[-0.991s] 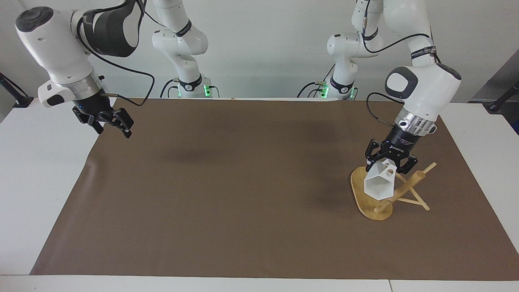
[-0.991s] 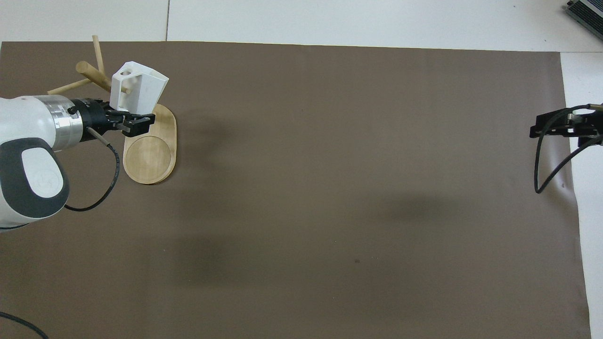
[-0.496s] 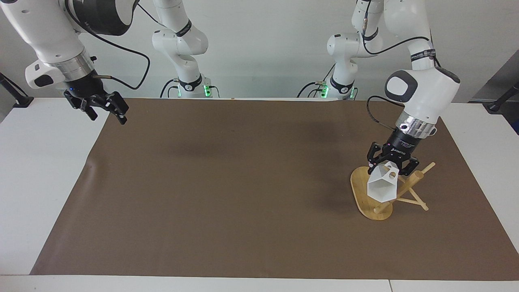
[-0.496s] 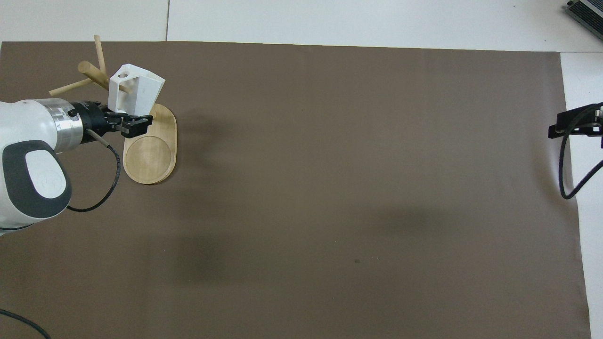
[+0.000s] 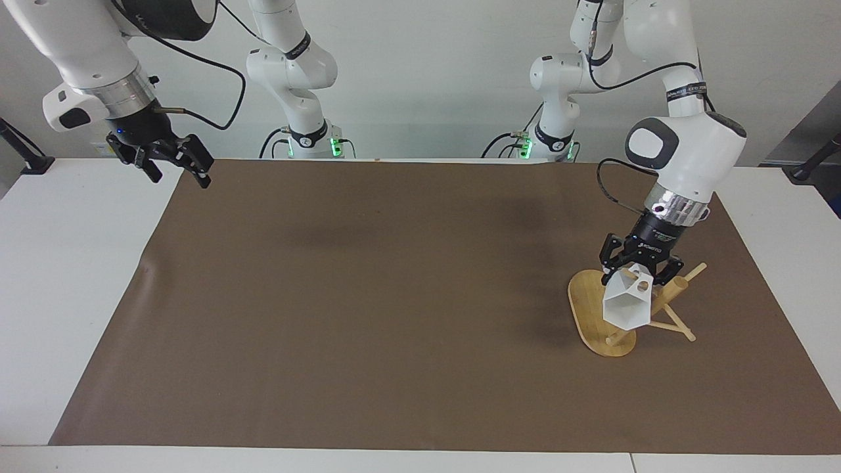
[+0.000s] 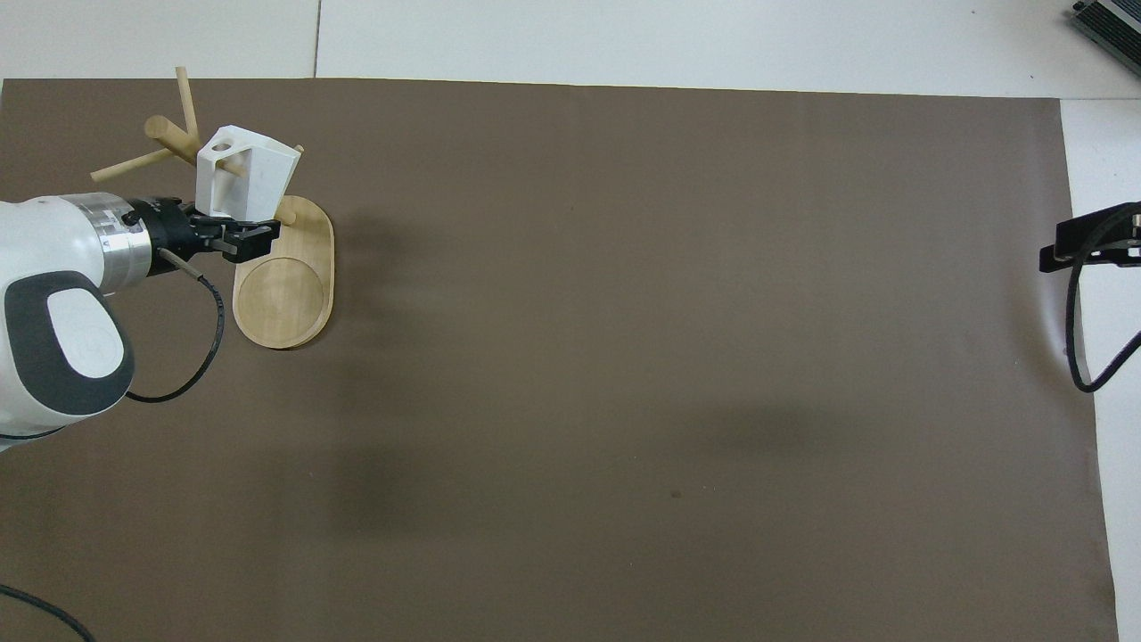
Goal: Hang cup on rack
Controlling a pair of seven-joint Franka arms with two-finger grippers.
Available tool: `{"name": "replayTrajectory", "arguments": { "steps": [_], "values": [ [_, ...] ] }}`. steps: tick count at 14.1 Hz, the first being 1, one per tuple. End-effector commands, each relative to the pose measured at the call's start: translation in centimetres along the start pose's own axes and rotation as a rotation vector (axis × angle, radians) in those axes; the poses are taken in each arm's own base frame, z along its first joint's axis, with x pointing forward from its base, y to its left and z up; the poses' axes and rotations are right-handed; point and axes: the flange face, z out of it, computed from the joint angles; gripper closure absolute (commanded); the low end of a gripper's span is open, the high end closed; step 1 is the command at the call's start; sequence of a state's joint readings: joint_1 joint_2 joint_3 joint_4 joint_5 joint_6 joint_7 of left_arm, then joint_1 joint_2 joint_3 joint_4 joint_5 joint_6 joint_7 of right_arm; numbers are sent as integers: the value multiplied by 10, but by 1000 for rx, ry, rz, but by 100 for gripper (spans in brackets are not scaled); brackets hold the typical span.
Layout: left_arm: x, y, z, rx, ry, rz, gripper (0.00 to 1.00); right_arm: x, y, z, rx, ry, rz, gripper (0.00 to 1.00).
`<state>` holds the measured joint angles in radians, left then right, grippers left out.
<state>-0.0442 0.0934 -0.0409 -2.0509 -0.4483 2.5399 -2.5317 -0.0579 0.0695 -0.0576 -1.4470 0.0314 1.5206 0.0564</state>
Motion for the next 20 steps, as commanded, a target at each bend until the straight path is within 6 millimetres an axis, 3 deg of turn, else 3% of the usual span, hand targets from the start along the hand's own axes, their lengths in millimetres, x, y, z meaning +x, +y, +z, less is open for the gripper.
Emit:
{"name": "replayTrajectory", "arguments": {
  "steps": [1, 2, 3, 4, 5, 7, 9, 10, 11, 15, 19, 20],
  "values": [
    [5, 0, 0, -21, -5, -12, 100, -3, -9, -2, -9, -10, -56, 0],
    [5, 0, 0, -21, -5, -12, 100, -2, -13, -3, -11, -3, -88, 0],
    [4, 0, -1, -19, -3, -12, 88, -2, -16, -2, -12, 0, -108, 0],
    [4, -1, -1, -16, -1, -10, 59, -2, -20, -3, -12, 1, -119, 0],
    [3, -1, -2, -15, -1, -7, 47, -2, -21, -3, -10, 1, -116, 0],
    [0, -2, -3, -14, -4, -9, 38, -2, -21, -2, 0, 1, -103, 0],
    [-2, -2, -5, 0, 10, -6, 21, -2, -19, -2, 5, 1, -100, 0],
    [-3, -2, -5, 2, 13, -5, 6, -3, -19, -1, 3, -2, -100, 0],
    [-3, -2, -5, 2, 13, -7, 0, -3, -19, -1, 3, -2, -100, 0],
    [-3, -3, -5, 13, 27, 6, 0, -2, -16, -1, -3, 1, -98, 0],
    [-7, -5, -19, 64, 78, 78, 0, -1, -13, -2, -6, 11, -93, 0],
    [-5, 2, -29, 75, 91, 90, 0, -1, -13, -2, -6, 11, -92, 0]
  ]
}}
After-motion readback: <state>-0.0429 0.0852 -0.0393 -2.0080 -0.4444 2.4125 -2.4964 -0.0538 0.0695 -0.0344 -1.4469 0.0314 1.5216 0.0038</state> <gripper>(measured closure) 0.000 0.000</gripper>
